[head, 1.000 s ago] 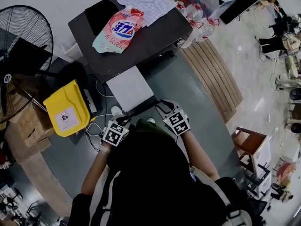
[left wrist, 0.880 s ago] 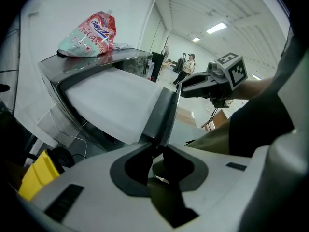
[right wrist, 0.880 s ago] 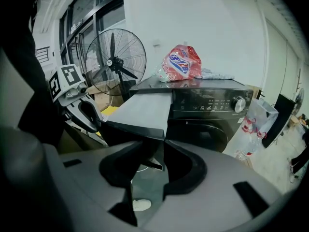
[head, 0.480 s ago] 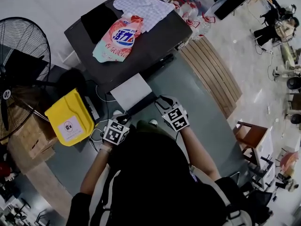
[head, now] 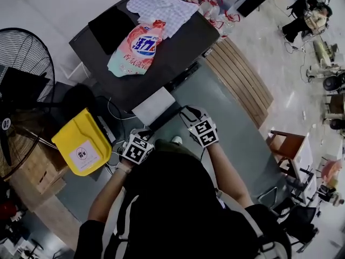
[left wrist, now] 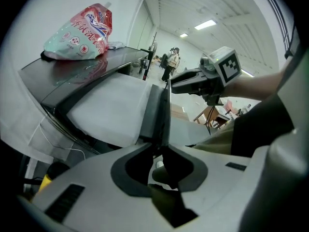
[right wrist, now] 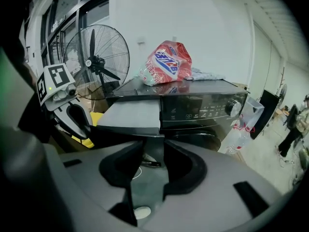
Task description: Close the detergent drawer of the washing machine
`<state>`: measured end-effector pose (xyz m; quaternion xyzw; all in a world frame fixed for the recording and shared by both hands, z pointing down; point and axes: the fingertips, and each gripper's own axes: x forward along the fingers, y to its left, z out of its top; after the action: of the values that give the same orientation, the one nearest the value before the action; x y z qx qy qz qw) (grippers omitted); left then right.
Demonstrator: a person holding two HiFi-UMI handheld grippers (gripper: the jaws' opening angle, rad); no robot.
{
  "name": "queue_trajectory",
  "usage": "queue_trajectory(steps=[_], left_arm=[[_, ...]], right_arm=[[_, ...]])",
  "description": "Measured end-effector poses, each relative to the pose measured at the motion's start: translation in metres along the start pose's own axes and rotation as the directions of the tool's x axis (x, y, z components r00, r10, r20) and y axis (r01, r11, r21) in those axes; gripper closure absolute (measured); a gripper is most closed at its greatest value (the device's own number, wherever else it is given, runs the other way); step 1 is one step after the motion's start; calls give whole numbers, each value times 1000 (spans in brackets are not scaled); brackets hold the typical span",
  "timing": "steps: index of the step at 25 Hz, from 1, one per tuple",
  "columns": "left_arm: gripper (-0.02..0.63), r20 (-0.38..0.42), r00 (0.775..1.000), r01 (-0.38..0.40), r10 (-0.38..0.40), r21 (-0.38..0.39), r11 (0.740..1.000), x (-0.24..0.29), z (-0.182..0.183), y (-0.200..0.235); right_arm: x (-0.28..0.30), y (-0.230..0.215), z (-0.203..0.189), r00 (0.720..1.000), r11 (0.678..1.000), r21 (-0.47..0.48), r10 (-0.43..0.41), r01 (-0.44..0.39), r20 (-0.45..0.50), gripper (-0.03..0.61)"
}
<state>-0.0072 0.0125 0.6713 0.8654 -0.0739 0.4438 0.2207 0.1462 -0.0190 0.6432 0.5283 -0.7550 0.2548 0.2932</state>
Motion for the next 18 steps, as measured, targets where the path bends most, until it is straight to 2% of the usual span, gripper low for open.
queue_trajectory(steps=[5, 8, 12, 18], left_arm=[[548, -13, 999, 32, -31, 63, 997, -4, 5, 13], [549, -28, 998, 56, -54, 99, 994, -8, 6, 18], [552, -31, 997, 75, -71, 136, 988, -12, 10, 32], [552, -13, 997, 71, -70, 132, 989, -17, 13, 51]], right_arm=[[11, 0, 9, 998, 996, 69, -57, 55, 17, 439], [17, 8, 15, 995, 991, 107, -89, 85, 37, 530], [28, 9, 25, 989, 977, 167, -140, 129, 55, 543], [39, 10, 44, 983, 967, 199, -173, 157, 64, 546]])
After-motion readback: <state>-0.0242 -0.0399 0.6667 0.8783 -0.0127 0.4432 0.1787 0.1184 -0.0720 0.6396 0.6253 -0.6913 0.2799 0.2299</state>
